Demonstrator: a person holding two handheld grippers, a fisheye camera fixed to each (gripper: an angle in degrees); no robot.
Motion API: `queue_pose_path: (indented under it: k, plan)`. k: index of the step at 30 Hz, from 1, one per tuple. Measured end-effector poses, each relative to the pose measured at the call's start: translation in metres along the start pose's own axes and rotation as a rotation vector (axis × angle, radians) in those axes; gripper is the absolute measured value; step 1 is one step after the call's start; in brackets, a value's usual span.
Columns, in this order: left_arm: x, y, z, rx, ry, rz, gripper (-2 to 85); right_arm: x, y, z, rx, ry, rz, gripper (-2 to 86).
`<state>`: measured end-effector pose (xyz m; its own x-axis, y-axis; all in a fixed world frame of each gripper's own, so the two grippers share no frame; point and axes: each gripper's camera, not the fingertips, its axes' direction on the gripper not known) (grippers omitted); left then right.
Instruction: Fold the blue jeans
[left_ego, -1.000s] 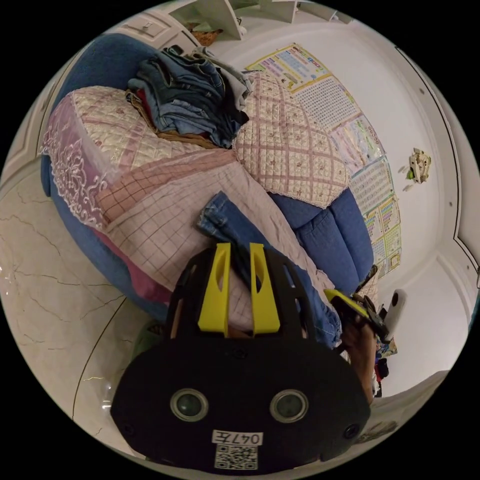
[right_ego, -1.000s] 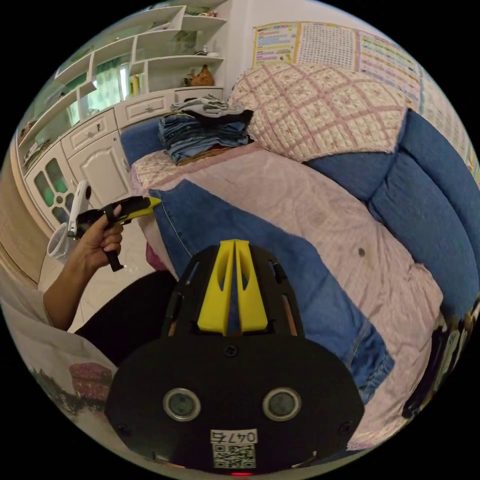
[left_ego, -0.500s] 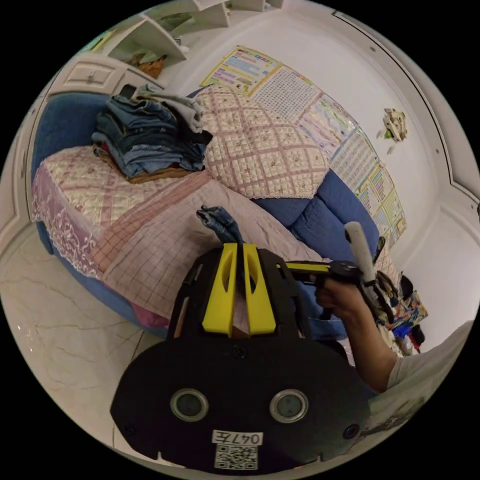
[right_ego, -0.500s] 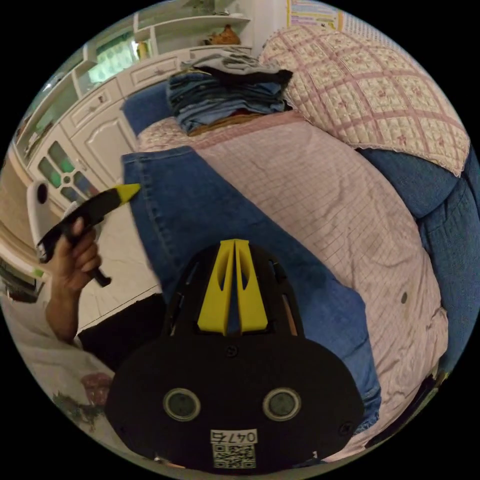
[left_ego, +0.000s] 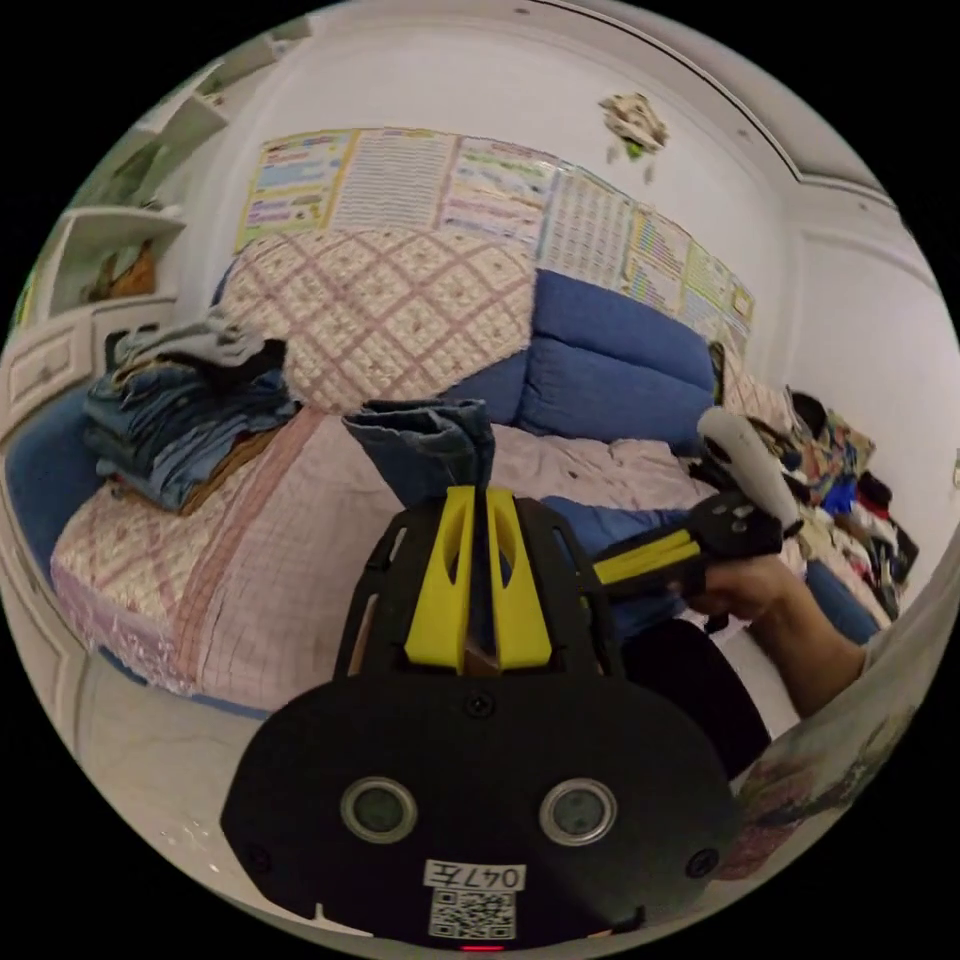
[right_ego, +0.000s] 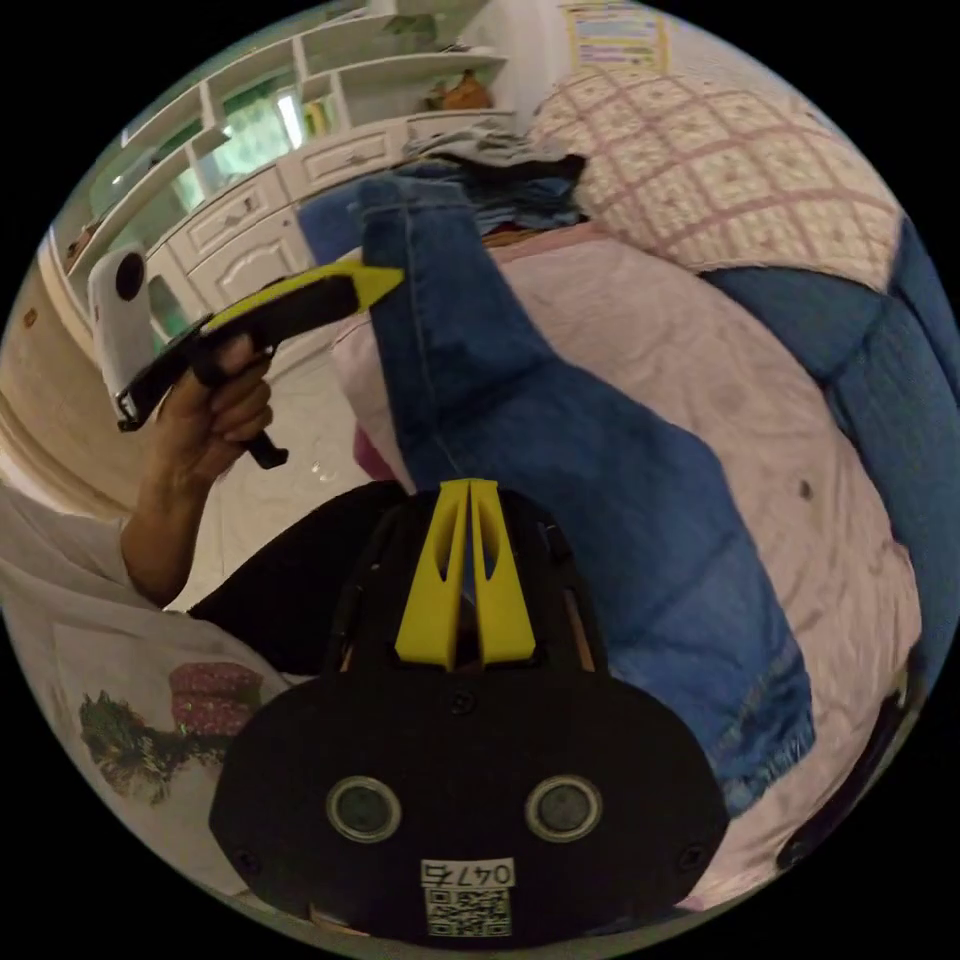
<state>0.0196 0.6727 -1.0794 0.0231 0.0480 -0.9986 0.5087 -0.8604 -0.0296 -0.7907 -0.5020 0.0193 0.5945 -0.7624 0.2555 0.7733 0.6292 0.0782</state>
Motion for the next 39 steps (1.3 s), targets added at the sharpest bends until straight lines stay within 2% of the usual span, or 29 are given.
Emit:
queue_pose_path:
  k: [2, 4, 7, 11, 19, 24, 28, 31, 33, 39]
  plan:
    - [0.041, 0.036, 0.032, -0.047, 0.034, 0.106, -0.5, 0.023, 0.031, -0.02, 0.038, 0.042, 0.086, -0.5]
    - [0.09, 0.091, 0.086, -0.17, 0.087, 0.246, 0.2, 0.046, 0.072, -0.038, 0.055, 0.08, 0.171, -0.6]
    - [0.131, 0.169, 0.152, -0.346, 0.105, 0.345, 3.2, 0.063, 0.119, -0.049, 0.037, 0.13, 0.23, -0.6]
    - [0.147, 0.247, 0.165, -0.334, 0.042, 0.41, 6.0, 0.074, 0.162, -0.058, 0.071, 0.147, 0.286, -0.3]
    - [0.071, 0.398, 0.176, -0.378, -0.072, 0.332, 3.8, 0.087, 0.201, -0.034, 0.087, -0.045, 0.305, 3.5]
    - [0.024, 0.461, 0.198, -0.369, -0.046, 0.245, 1.1, 0.092, 0.226, -0.024, 0.091, -0.122, 0.337, 3.8]
    - [0.0, 0.497, 0.224, -0.361, -0.038, 0.248, -0.4, 0.079, 0.249, -0.04, 0.157, -0.071, 0.296, 2.4]
    - [-0.011, 0.526, 0.251, -0.425, -0.015, 0.268, -0.7, 0.073, 0.262, -0.033, 0.055, 0.017, 0.278, 1.4]
    - [-0.015, 0.546, 0.263, -0.466, -0.007, 0.287, -0.8, 0.068, 0.271, -0.032, 0.023, 0.003, 0.244, 0.6]
    - [-0.033, 0.593, 0.283, -0.513, -0.028, 0.327, -0.9, 0.042, 0.318, -0.081, 0.087, 0.081, 0.133, -0.5]
